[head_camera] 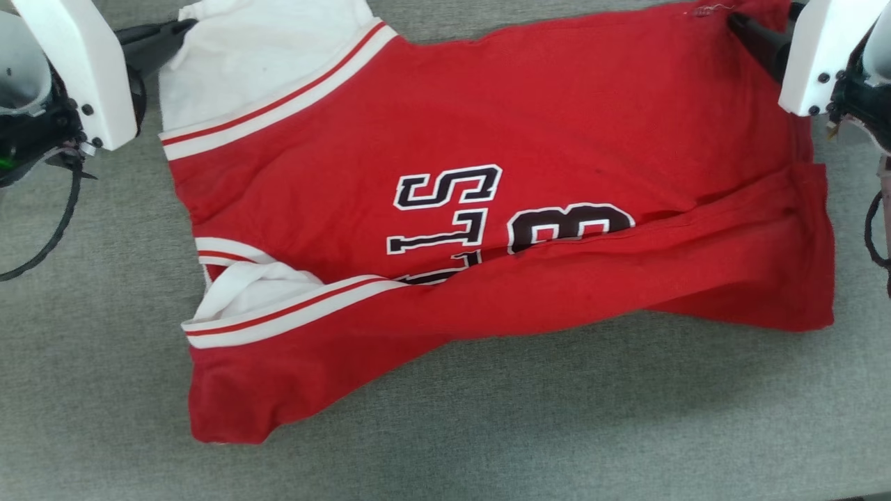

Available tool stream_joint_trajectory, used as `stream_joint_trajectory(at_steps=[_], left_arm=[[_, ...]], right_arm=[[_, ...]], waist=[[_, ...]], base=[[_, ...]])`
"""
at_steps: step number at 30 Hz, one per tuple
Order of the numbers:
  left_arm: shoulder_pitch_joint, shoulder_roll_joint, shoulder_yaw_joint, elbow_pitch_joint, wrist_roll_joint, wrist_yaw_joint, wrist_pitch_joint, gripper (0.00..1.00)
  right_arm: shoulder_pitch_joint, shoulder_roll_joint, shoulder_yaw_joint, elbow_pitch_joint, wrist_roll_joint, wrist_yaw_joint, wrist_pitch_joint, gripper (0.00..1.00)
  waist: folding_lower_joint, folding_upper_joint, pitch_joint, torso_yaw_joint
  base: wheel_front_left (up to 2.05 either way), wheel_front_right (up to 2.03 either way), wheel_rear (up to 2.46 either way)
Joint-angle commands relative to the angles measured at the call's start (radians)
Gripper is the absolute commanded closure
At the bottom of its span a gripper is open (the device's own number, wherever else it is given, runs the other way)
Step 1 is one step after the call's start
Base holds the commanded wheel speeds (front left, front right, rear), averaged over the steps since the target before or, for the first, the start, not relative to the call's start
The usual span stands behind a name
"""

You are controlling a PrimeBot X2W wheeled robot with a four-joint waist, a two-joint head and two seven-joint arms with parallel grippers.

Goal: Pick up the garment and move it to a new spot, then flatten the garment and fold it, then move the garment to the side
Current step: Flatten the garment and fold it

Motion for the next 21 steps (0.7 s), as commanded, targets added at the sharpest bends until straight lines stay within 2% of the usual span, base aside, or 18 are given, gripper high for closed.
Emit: stream_joint_trajectory(at_steps=[1,2,3,4,9,14,18,21], left_arm=[[0.018,-0.005,-0.018,-0.003,-0.001,0.002,0.002,1.0],[0.021,-0.008,-0.019,-0.006,-0.004,0.002,-0.003,1.0],[0.024,-0.01,-0.02,-0.01,-0.006,0.002,-0.011,1.0],[0.029,-0.013,-0.02,-0.014,-0.009,0.002,-0.019,1.0],[0.046,-0.018,-0.016,-0.06,-0.037,0.002,-0.077,1.0],[0.094,0.011,-0.016,-0.161,-0.068,0.002,-0.15,1.0],[0.156,0.055,-0.02,-0.268,-0.065,0.002,-0.215,1.0],[0.218,0.109,-0.022,-0.358,-0.053,0.002,-0.272,1.0]], right_arm=[[0.005,0.006,0.006,0.017,-0.006,0.0,0.016,0.53],[0.004,0.004,0.01,0.021,-0.009,0.0,0.021,0.67],[0.004,0.002,0.008,0.02,-0.011,0.0,0.014,0.92],[0.007,0.0,0.002,0.017,-0.012,0.0,0.0,1.0],[0.044,-0.024,-0.001,-0.014,0.007,0.0,-0.056,1.0],[0.135,-0.076,0.01,-0.084,0.046,0.0,-0.097,1.0],[0.245,-0.129,0.029,-0.186,0.088,0.0,-0.112,1.0],[0.347,-0.169,0.034,-0.272,0.115,0.0,-0.109,1.0]], waist=[[0.0,0.0,0.001,0.009],[0.0,0.0,-0.001,0.013],[0.0,0.0,-0.002,0.016],[0.0,0.0,-0.007,0.02],[0.0,0.0,-0.054,0.033],[0.0,0.0,-0.126,0.051],[0.0,0.0,-0.182,0.069],[0.0,0.0,-0.223,0.079]], base=[[0.0,0.0,0.0],[0.0,0.0,0.0],[0.0,0.0,0.0],[0.0,0.0,0.0],[0.0,0.0,0.0],[0.0,0.0,0.0],[0.0,0.0,0.0],[0.0,0.0,0.0]])
